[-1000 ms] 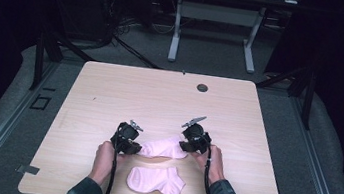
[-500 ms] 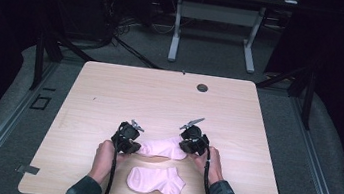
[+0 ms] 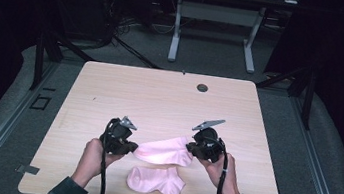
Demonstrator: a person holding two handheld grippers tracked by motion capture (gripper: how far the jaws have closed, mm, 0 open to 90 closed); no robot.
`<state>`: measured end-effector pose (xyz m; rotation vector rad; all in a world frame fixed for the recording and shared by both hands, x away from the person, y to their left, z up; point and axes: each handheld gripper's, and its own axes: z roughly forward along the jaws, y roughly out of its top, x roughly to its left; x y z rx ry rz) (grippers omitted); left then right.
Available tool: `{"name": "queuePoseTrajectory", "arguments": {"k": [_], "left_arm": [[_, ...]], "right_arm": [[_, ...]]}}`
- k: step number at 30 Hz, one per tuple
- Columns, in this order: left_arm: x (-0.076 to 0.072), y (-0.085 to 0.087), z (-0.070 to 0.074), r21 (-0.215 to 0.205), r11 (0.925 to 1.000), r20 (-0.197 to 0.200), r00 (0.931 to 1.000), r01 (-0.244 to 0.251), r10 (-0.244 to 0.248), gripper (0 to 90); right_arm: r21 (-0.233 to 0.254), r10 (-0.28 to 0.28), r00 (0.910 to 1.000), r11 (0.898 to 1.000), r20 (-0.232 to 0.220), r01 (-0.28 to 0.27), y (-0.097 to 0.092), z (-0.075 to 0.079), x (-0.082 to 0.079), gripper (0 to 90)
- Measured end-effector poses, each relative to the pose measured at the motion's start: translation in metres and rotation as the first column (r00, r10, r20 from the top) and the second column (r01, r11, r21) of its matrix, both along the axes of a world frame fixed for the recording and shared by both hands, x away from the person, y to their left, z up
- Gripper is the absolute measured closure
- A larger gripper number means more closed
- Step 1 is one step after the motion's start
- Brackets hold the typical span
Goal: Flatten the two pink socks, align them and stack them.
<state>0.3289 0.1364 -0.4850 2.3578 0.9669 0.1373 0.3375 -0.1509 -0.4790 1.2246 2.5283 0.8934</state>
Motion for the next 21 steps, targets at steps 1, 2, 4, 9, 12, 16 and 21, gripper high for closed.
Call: {"name": "queuePoseTrajectory", "arguments": {"k": [1, 2, 4, 9, 12, 16, 21], "left_arm": [[-0.005, 0.001, 0.002, -0.007, 0.9999, -0.006, 0.9999, 0.010, -0.010, 88.8], [-0.010, 0.001, 0.003, 0.000, 0.9999, -0.004, 0.9999, 0.013, -0.013, 88.8], [-0.019, 0.003, 0.001, -0.013, 0.9994, -0.028, 0.9991, 0.031, -0.032, 88.8], [-0.032, 0.011, -0.016, -0.020, 0.9986, -0.098, 0.9939, 0.049, -0.051, 88.8], [-0.034, 0.018, -0.029, -0.036, 0.9989, -0.143, 0.9891, 0.031, -0.036, 88.8], [-0.035, 0.020, -0.042, -0.012, 0.9996, -0.170, 0.9850, 0.025, -0.027, 88.6], [-0.031, 0.019, -0.055, 0.037, 0.9993, -0.139, 0.9902, -0.005, 0.010, 86.5]], "right_arm": [[0.003, 0.006, 1.0000, 1.000, 0.001, -0.006, -0.001, 0.004, -0.006, 85.0], [0.016, 0.011, 0.9999, 1.000, 0.004, -0.011, -0.002, 0.007, -0.012, 85.0], [0.026, 0.022, 0.9997, 0.999, -0.010, -0.022, -0.004, 0.009, -0.022, 84.9], [0.017, 0.046, 0.9978, 0.999, -0.049, -0.045, -0.002, -0.003, -0.039, 84.7], [0.032, 0.062, 0.9941, 0.998, -0.089, -0.059, 0.002, -0.019, -0.046, 84.5], [0.024, 0.065, 0.9886, 0.998, -0.135, -0.063, 0.006, -0.041, -0.049, 84.2], [-0.005, 0.052, 0.9905, 0.999, -0.127, -0.053, 0.014, -0.063, -0.052, 83.4]]}}
